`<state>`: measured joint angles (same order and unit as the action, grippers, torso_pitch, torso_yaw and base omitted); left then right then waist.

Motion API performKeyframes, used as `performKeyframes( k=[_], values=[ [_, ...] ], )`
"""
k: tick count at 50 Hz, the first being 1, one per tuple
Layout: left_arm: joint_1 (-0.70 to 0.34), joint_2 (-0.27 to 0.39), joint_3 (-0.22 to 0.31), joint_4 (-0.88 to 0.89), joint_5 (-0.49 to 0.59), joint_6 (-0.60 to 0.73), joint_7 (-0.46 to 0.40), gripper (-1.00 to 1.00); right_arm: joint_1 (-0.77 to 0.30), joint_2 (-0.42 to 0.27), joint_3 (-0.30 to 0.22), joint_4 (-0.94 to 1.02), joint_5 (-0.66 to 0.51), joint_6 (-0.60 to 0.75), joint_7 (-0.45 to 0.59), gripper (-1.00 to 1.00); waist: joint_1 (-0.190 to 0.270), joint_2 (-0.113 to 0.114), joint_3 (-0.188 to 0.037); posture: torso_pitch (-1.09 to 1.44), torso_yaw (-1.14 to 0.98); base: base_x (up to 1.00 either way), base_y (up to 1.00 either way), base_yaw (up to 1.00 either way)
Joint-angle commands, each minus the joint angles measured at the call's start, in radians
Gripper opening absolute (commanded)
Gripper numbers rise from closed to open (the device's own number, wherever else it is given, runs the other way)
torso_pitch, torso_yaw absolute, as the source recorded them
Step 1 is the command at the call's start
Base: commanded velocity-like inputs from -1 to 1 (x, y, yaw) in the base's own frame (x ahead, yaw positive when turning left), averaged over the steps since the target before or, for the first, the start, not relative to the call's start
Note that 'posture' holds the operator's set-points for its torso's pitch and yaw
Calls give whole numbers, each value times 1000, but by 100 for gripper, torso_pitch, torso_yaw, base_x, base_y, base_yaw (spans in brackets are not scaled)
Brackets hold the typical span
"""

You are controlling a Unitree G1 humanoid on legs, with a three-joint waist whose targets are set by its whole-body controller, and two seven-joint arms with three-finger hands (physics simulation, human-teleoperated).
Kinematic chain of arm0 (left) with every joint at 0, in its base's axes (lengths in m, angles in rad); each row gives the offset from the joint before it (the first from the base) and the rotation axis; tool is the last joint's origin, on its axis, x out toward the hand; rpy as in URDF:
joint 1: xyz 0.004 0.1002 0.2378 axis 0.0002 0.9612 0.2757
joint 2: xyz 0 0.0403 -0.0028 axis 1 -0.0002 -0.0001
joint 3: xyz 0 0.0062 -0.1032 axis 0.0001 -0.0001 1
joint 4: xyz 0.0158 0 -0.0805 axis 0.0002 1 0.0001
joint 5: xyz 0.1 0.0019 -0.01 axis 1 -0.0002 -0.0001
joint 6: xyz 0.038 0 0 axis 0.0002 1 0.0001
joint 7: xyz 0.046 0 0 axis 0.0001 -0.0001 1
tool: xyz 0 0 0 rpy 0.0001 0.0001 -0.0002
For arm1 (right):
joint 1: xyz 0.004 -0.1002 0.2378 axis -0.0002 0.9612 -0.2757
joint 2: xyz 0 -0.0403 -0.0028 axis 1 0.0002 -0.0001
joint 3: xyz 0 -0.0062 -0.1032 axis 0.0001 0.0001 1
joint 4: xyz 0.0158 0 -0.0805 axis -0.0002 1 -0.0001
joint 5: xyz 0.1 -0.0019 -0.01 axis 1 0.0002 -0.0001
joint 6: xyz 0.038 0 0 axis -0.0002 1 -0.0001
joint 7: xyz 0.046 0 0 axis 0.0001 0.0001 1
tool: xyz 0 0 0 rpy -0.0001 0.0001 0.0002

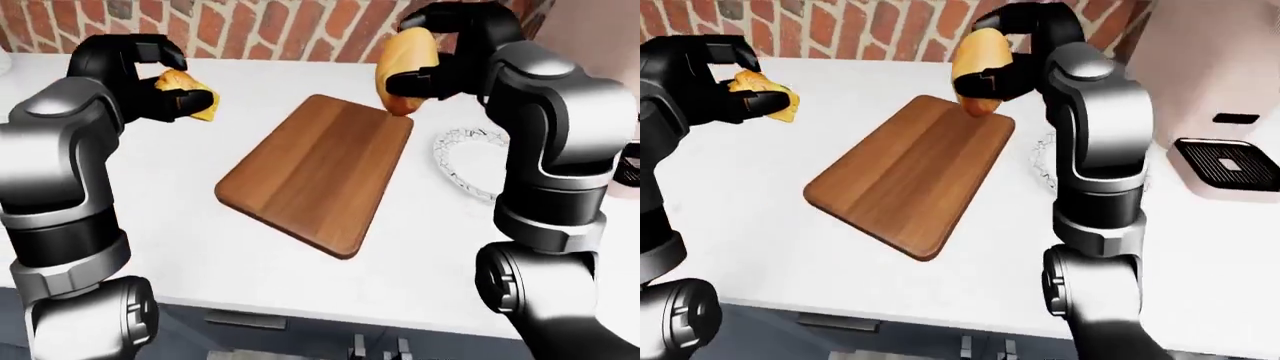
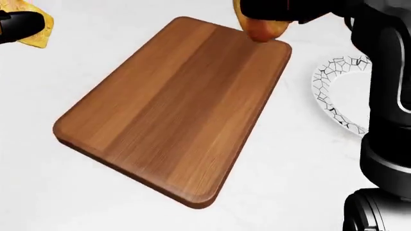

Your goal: Place all breads on the cutting board.

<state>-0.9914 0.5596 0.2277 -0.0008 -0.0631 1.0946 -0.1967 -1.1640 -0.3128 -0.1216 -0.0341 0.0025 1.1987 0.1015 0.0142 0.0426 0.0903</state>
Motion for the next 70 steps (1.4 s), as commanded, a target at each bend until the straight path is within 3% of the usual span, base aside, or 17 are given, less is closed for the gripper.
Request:
performKeyframes(
  k=[1, 3, 8, 11, 12, 13, 14, 16, 17, 19, 25, 33, 35, 37, 38, 47, 70],
  values=[
    [-53, 13, 16, -49, 3, -47, 7, -100, -53, -20, -23, -22, 3, -29, -16, -100, -8, 37, -35, 0, 0, 0, 0, 0],
    [-50, 10, 15, -55, 2, -43, 8, -100, -51, -21, -18, -27, 7, -27, -19, -100, 25, 30, -66, 0, 0, 0, 0, 0],
    [-62, 4, 8, -59, 2, -35, 8, -100, -41, -21, -20, -3, 15, -56, -30, -100, 35, -26, -56, 0, 0, 0, 0, 0],
    [-63, 4, 5, -61, 5, -33, 4, -100, -45, -14, -22, 8, 24, -60, -41, -100, 36, -82, -44, 0, 0, 0, 0, 0],
    [-59, 1, 6, -62, 6, -35, 4, -100, -44, -14, -21, 3, 27, -54, -42, -100, 38, -104, -68, 0, 0, 0, -66, 0],
    [-58, 0, 5, -65, 7, -32, 4, -100, -37, -17, -19, 0, 29, -57, -40, -100, 19, -36, -52, 0, 0, 0, -100, 0],
    [-60, -1, 4, -65, 8, -30, 4, -100, -37, -17, -21, 0, 31, -61, -43, -100, 8, 0, -20, 0, 0, 0, 0, 0],
    [-72, -6, -1, -53, 11, -36, 5, -100, -41, -16, -23, 0, 37, -63, -47, -100, 26, -98, -56, 0, 0, 0, 0, 0],
    [-74, -11, -4, -47, 12, -43, 6, -100, -40, -17, -22, 3, 39, -67, -47, -100, 16, -73, -50, 0, 0, 0, 0, 0],
    [-78, -15, -7, -45, 15, -43, 4, -100, -36, -12, -19, 2, 42, -68, -52, -100, 13, -90, -44, 0, 0, 0, 0, 0],
    [-76, -26, -7, -49, 20, -43, 6, -100, -28, 1, -14, 15, 53, -88, -63, -100, 0, -71, -28, 0, 0, 0, 0, 0],
    [-68, -26, -4, -54, 22, -43, 3, -100, -27, 3, -10, 6, 61, -85, -70, -100, -15, -53, -42, 0, 0, 0, 0, 0],
    [-70, -26, -7, -47, 24, -47, 3, -100, -34, 10, -9, 18, 64, -93, -73, -100, -21, -37, -47, 0, 0, 0, 0, 0],
    [-71, -27, -7, -49, 24, -44, 3, -100, -48, 21, -4, 57, 65, -123, -78, -100, -30, 0, -57, 0, 0, 0, 0, 0],
    [-68, -27, -6, -53, 25, -43, 3, -100, -57, 31, -2, 87, 68, -147, -81, -100, -32, -21, -48, 0, 0, 0, 0, 0],
    [-77, -34, -3, -54, 15, -42, 6, -100, -166, 104, 31, 423, 65, -390, -112, -100, -30, -28, -67, 0, 0, 0, 0, 0],
    [-147, -74, -32, -56, 1, -13, 28, -100, -211, 173, 76, 793, -48, -696, -71, -100, -21, -21, -70, 0, 0, 0, 0, 0]
  ],
)
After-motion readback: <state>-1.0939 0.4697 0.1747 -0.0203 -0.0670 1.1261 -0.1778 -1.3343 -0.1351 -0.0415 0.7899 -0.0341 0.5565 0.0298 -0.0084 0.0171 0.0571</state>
